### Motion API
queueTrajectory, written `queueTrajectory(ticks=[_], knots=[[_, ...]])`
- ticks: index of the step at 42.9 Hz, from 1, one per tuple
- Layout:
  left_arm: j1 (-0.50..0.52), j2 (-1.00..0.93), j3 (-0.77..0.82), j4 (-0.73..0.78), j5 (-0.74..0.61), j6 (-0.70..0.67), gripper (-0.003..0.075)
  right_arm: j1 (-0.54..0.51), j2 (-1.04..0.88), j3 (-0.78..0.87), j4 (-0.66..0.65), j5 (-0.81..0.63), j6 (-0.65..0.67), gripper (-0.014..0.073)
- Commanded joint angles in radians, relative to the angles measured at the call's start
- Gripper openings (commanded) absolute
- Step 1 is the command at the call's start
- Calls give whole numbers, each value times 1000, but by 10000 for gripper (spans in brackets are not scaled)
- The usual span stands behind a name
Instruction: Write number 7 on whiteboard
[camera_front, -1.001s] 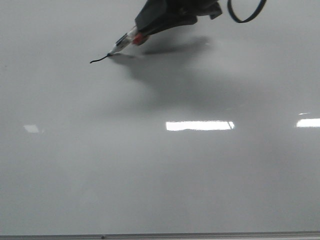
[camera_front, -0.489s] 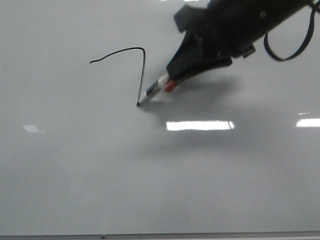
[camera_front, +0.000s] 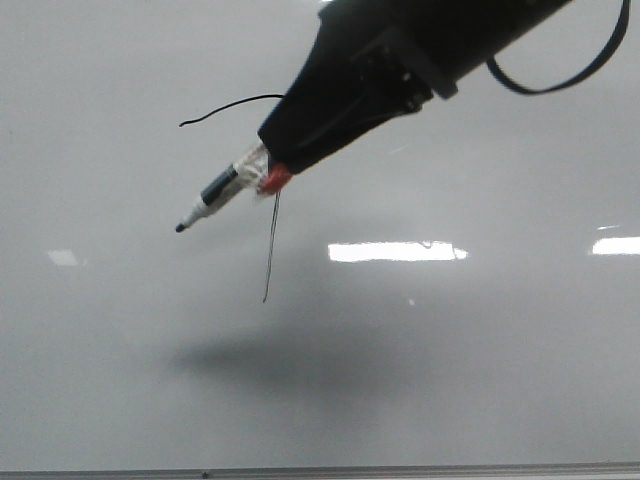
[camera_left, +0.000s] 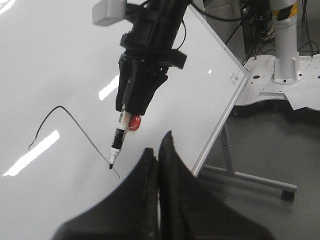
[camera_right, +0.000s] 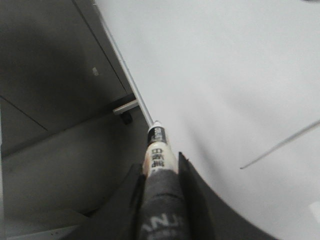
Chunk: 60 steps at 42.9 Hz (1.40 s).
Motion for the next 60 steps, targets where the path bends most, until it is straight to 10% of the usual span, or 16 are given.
queueTrajectory(ticks=[1, 14, 36, 53, 60], knots=[[-5, 65, -27, -19, -87, -35, -13, 54, -97, -26, -71, 9, -33, -60], [-6, 441, -107, -17, -78, 0, 467, 259, -191, -36, -174, -12, -33, -60], [-6, 641, -167, -21, -62, 90, 256, 366, -178, -78, -178, -62, -33, -60], [-6, 641, -167, -26, -83, 90, 235, 366, -136, -78, -186, -64, -33, -60], [-6, 641, -167, -26, -94, 90, 90, 366, -136, -78, -185, -58, -33, -54]])
